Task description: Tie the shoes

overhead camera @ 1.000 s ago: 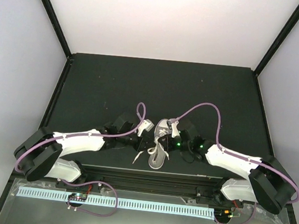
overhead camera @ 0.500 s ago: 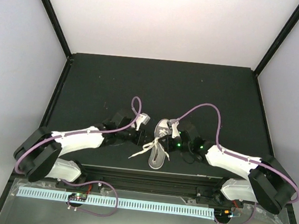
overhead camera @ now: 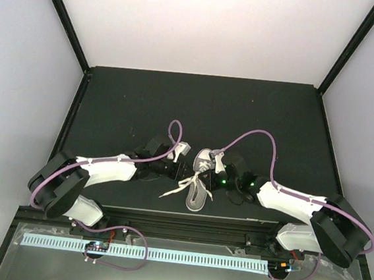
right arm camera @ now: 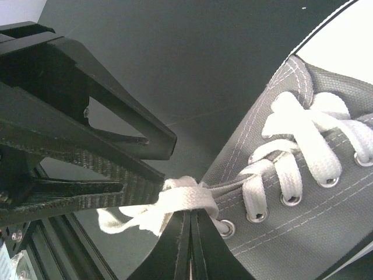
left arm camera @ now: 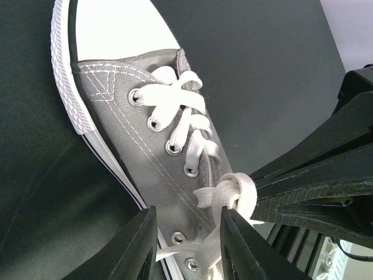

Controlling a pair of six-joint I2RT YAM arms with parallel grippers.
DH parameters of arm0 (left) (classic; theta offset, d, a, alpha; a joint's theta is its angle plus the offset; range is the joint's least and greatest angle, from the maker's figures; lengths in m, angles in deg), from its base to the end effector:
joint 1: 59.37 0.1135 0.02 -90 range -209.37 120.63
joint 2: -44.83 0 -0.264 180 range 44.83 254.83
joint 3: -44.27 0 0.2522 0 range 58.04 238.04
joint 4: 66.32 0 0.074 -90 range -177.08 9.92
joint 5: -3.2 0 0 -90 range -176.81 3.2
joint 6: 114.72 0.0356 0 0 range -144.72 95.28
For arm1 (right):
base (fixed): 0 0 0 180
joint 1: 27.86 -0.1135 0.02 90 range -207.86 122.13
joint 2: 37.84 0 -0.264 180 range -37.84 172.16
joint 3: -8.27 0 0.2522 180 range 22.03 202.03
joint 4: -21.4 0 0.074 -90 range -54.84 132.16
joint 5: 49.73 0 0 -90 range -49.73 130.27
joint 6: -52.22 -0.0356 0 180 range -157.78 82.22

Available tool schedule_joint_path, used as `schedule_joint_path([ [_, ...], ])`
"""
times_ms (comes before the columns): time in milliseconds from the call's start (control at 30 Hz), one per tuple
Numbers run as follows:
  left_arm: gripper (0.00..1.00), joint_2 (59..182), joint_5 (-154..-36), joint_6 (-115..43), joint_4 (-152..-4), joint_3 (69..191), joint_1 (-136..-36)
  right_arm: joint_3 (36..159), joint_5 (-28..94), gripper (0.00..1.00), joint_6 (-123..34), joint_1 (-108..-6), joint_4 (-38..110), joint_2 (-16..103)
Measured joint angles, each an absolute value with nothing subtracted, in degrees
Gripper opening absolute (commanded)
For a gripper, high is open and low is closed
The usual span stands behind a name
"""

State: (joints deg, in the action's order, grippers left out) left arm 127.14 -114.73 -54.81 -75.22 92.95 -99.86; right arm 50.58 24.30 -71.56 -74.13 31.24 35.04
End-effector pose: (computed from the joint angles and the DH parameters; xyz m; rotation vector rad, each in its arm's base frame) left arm 0.1963 -0.1895 0.1642 0.4978 2.4601 -1.1403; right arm 0.1601 0.1815 0.1674 -0.4268 2.4324 0.9969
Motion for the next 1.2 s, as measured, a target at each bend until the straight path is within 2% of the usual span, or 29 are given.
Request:
schedule_joint_path([
  [200,0.26,128.56,-115.12,-55.31,-74.35,93.52,-99.8,50.58,24.3,0.02,-71.56,-74.13,31.24,35.07],
  [1200,0.28,131.99,-117.61,-57.5,-71.18,94.74,-98.23,50.63,24.78,0.02,-71.58,-74.13,31.11,35.96],
])
